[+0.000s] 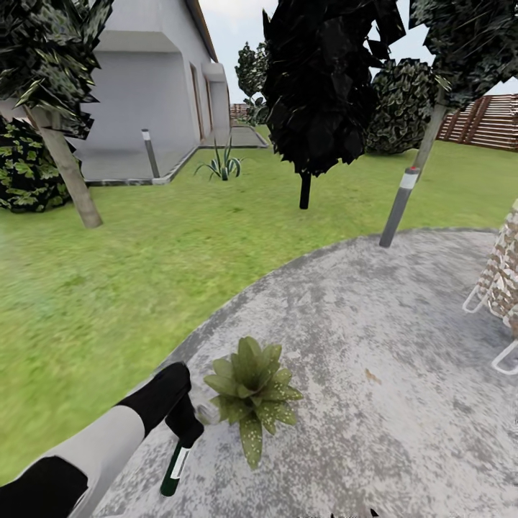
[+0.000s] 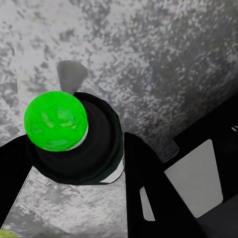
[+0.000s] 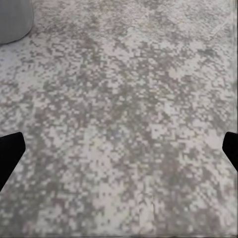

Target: Pick up the pesticide atomizer in the garden and spray insectifuge to fully cover both potted plants in the garden.

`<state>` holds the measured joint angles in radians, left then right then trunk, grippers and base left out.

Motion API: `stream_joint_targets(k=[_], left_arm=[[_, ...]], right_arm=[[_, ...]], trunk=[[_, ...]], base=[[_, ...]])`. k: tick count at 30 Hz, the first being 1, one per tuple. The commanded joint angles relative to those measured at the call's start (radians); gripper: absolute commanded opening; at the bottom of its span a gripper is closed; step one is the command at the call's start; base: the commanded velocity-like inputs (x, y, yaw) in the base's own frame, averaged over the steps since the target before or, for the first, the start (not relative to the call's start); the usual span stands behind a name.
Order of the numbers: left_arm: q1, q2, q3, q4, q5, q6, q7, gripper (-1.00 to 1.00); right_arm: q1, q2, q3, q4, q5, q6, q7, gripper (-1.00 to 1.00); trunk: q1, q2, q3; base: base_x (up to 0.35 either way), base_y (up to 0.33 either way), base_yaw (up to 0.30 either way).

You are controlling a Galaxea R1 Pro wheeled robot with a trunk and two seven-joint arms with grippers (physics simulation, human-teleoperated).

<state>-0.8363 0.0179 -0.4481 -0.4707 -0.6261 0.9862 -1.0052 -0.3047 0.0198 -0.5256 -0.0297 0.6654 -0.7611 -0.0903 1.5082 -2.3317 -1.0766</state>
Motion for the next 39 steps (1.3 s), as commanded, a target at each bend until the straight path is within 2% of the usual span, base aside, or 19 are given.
stream_joint_targets(k=[1, 8, 13, 22, 28, 33, 37, 39], left_arm=[[0.0, 0.001, -0.003, -0.002, -0.008, 0.006, -0.001, -1.0], [0.0, -0.001, -0.002, -0.002, -0.006, 0.009, 0.034, -1.0], [0.0, 0.012, -0.001, 0.0, -0.004, 0.011, 0.036, -1.0], [0.002, 0.012, 0.001, -0.001, -0.004, 0.011, 0.039, -1.0], [0.002, 0.01, 0.0, 0.001, -0.004, 0.011, 0.039, -1.0], [0.002, 0.006, -0.001, 0.058, -0.006, 0.009, 0.037, -1.0], [0.021, 0.011, -0.003, 0.065, -0.008, 0.008, 0.039, -1.0], [0.029, 0.013, -0.003, 0.065, -0.008, 0.008, 0.065, -1.0]], right_arm=[[-0.001, 0.001, -0.002, 0.001, 0.011, -0.001, -0.009, 1.0], [-0.001, 0.002, -0.002, 0.001, 0.011, -0.001, -0.009, 1.0], [-0.001, 0.002, -0.002, 0.001, 0.011, -0.001, -0.009, 1.0], [-0.001, 0.002, -0.002, 0.001, 0.011, -0.001, -0.009, 1.0], [-0.001, 0.002, -0.002, 0.001, 0.011, -0.001, -0.009, 1.0], [-0.001, 0.002, -0.002, 0.001, 0.011, -0.001, -0.009, 1.0], [-0.001, 0.002, -0.002, 0.001, 0.011, -0.001, -0.009, 1.0], [-0.001, 0.002, -0.001, 0.001, 0.011, -0.001, -0.008, 1.0]], trunk=[[0.0, 0.0, -0.001], [0.0, 0.0, -0.001], [0.0, 0.0, -0.001], [0.0, 0.0, -0.001], [0.0, 0.0, -0.001], [0.0, 0.0, -0.001], [0.0, 0.0, -0.001], [0.0, 0.0, -0.001]], base=[[0.0, 0.0, -0.262], [0.0, 0.0, -0.187], [-0.11, 0.051, -0.008], [0.021, 0.274, -0.013], [0.156, 0.201, -0.256], [0.011, 0.012, -0.256], [0.001, 0.001, -0.047], [0.0, 0.0, -0.008]])
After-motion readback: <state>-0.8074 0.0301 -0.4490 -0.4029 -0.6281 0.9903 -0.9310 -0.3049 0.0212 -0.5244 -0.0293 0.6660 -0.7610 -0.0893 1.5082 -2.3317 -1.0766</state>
